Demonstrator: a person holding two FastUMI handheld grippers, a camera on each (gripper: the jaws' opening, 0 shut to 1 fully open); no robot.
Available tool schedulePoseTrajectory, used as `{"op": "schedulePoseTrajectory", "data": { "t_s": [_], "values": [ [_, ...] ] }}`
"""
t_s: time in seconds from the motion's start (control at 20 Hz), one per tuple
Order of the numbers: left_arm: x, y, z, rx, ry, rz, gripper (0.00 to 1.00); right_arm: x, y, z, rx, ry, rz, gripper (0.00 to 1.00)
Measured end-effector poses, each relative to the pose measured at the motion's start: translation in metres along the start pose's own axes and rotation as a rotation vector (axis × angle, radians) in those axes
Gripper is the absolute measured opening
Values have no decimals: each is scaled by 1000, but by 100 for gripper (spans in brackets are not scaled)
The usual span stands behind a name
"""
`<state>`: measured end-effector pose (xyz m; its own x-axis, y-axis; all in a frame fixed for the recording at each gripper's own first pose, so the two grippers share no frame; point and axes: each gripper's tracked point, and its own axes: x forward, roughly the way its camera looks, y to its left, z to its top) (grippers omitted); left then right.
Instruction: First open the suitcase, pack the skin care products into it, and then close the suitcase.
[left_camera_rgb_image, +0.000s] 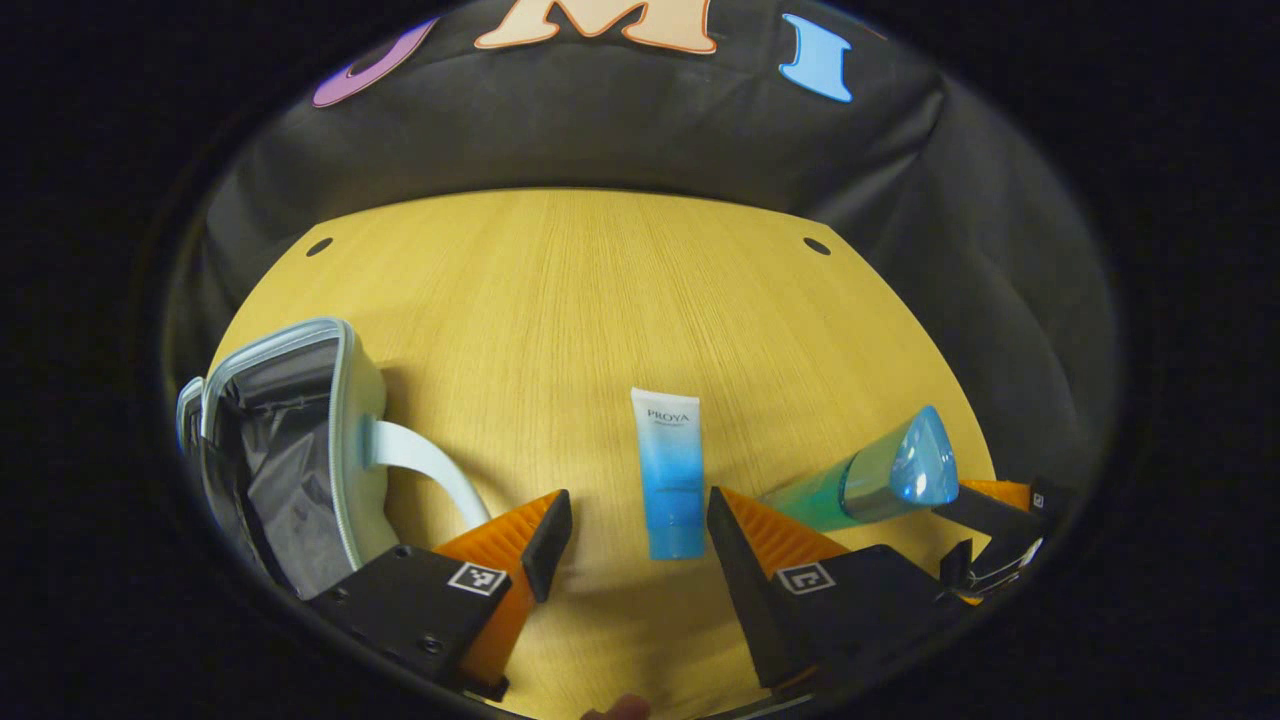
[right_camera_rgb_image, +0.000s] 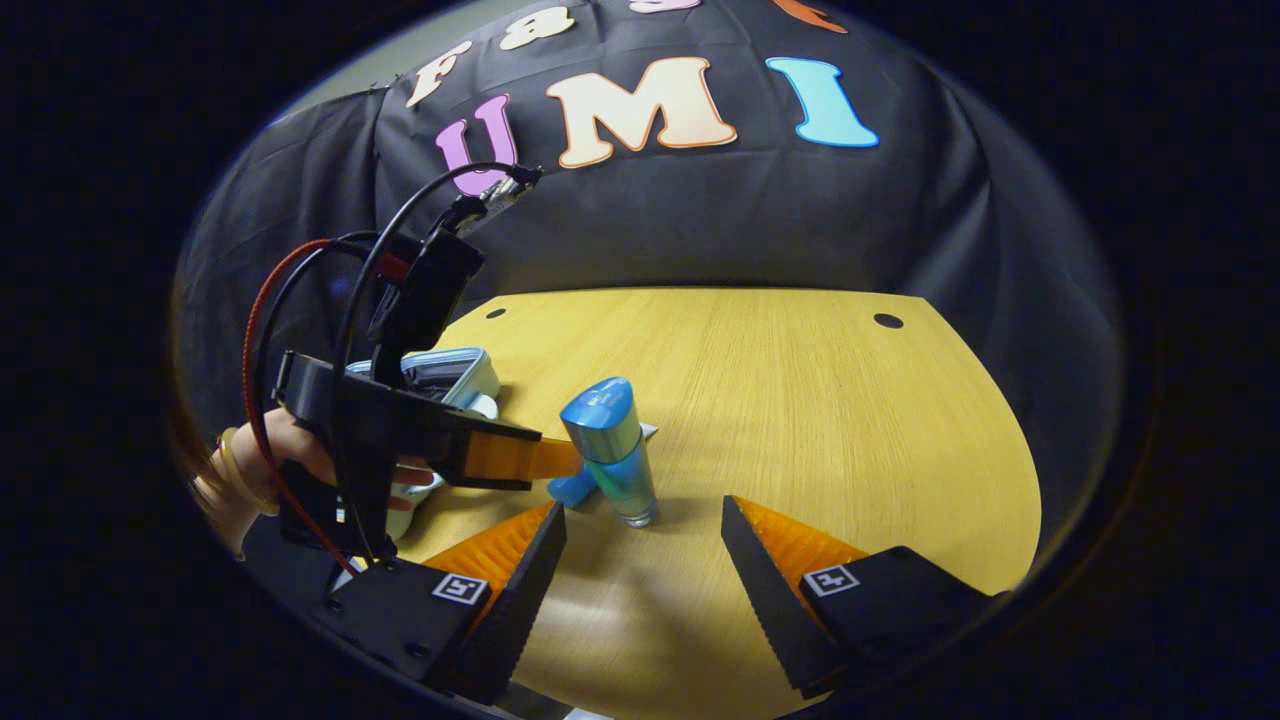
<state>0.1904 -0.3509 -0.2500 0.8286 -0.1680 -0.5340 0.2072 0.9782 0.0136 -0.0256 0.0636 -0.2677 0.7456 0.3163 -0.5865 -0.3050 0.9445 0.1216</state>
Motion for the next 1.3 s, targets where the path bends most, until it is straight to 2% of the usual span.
{"op": "schedulePoseTrajectory", "data": {
  "t_s": [0.05, 0.15, 0.3, 0.35, 0.4, 0.5, 0.6, 0.8, 0.85, 0.95, 1.05, 1.15, 1.25, 1.3],
  "values": [
    [4, -1, 2, 0, 7, 2, 86, 0, -2, 0, 4, 1, -4, 94],
    [12, -3, 5, 7, 30, 4, 88, 0, -7, 0, 7, 2, -11, 98],
    [22, -5, 1, 8, 70, -4, 88, 0, -11, -1, 3, 3, -22, 98],
    [27, -5, -2, 8, 85, -7, 88, 0, -12, -1, 3, 3, -24, 94],
    [32, -7, -5, 10, 104, -13, 88, 0, -13, -1, 5, 4, -25, 98],
    [35, -5, -8, 27, 132, -4, 84, 2, -14, -1, 6, 6, -27, 94],
    [35, -4, -9, 54, 149, 6, 84, 3, -14, -1, 7, 8, -29, 98],
    [37, 2, -12, 157, 219, 71, 76, 4, -15, -2, 7, 13, -30, 98],
    [37, 0, -14, 179, 237, 84, 67, 5, -16, -2, 8, 13, -31, 98],
    [39, -3, -16, 194, 251, 81, 57, 4, -19, -1, 12, 10, -36, 98],
    [40, 0, -16, 206, 261, 72, 55, 4, -21, 0, 15, 5, -43, 98],
    [39, -1, -17, 207, 268, 56, 44, 3, -21, 0, 15, 3, -43, 98],
    [38, 1, -16, 204, 263, 37, 41, 4, -19, -1, 11, 4, -40, 98],
    [37, 2, -15, 191, 255, 25, 40, 5, -18, 0, 8, 5, -35, 94]
  ]
}}
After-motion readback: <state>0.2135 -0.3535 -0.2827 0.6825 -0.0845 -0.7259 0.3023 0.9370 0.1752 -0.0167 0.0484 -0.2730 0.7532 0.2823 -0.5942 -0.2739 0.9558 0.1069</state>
